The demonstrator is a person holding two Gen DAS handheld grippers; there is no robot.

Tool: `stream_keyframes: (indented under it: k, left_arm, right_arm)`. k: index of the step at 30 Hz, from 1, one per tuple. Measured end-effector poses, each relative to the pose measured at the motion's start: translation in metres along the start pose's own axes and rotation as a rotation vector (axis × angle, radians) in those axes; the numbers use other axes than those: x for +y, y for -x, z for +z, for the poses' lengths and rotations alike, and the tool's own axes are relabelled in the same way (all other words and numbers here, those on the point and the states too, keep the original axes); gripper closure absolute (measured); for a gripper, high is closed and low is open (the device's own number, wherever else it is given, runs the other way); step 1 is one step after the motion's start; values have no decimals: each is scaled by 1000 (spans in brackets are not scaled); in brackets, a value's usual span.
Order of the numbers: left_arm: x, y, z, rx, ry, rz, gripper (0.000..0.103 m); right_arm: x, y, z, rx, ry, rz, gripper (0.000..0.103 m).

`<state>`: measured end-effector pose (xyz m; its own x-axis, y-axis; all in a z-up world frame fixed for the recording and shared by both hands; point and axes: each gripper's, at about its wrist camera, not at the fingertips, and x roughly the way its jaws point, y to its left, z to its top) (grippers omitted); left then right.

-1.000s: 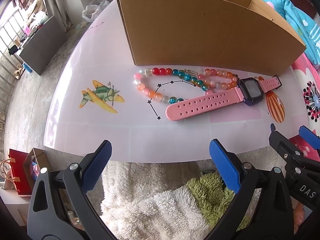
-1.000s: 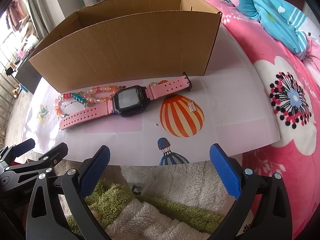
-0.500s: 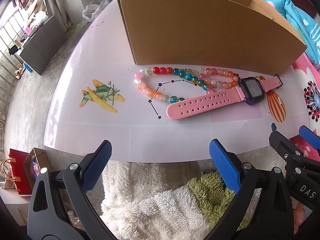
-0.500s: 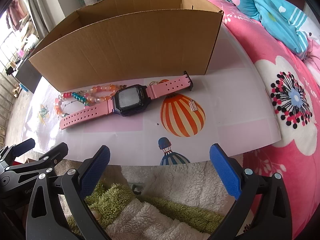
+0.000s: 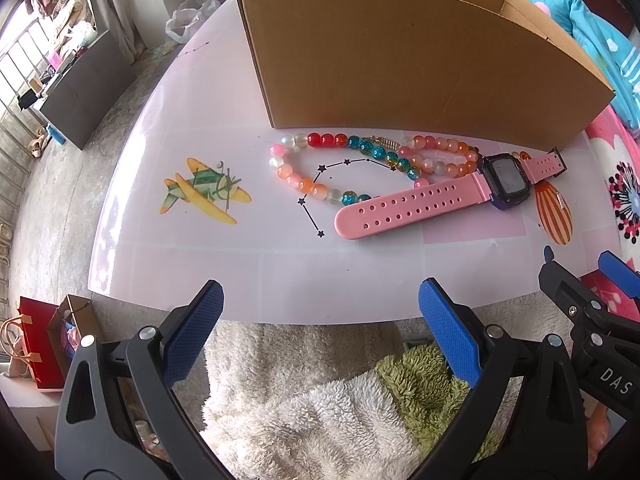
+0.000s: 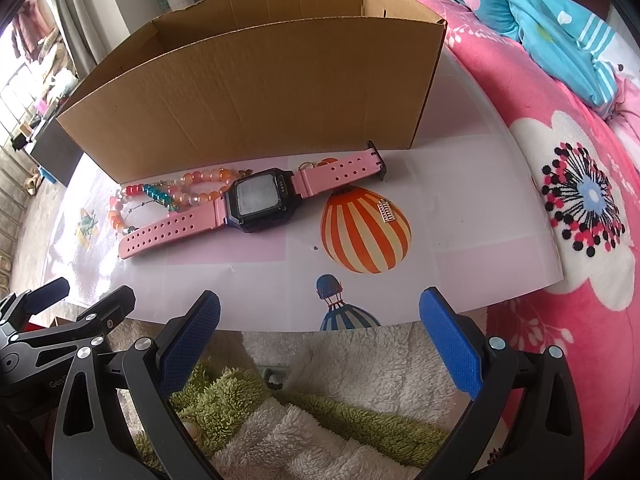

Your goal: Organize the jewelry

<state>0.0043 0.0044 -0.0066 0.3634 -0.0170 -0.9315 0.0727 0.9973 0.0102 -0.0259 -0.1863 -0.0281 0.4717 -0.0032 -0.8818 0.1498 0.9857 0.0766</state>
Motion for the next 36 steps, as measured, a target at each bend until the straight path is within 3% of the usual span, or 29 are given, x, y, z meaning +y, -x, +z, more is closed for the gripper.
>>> stream_keyframes:
  k: [12, 21, 24, 29, 36]
  left_arm:
    - [5, 1, 1, -17, -1, -19, 8]
    - [11, 5, 10, -75, -8, -12, 8]
    - [14, 8, 12, -128, -25, -26, 8]
    - [32, 24, 8, -316, -41, -201, 8]
    - [43, 17, 7, -306, -50, -240, 8]
  right_arm:
    - [-1, 1, 0, -21, -9, -16, 6]
    - [-6, 10, 4, -129, 11, -63, 6]
    - [-2, 15, 8, -182, 59, -66, 6]
    - [0, 18, 9, -227, 82, -20, 6]
    - [-2, 15, 12, -265, 80, 73, 6]
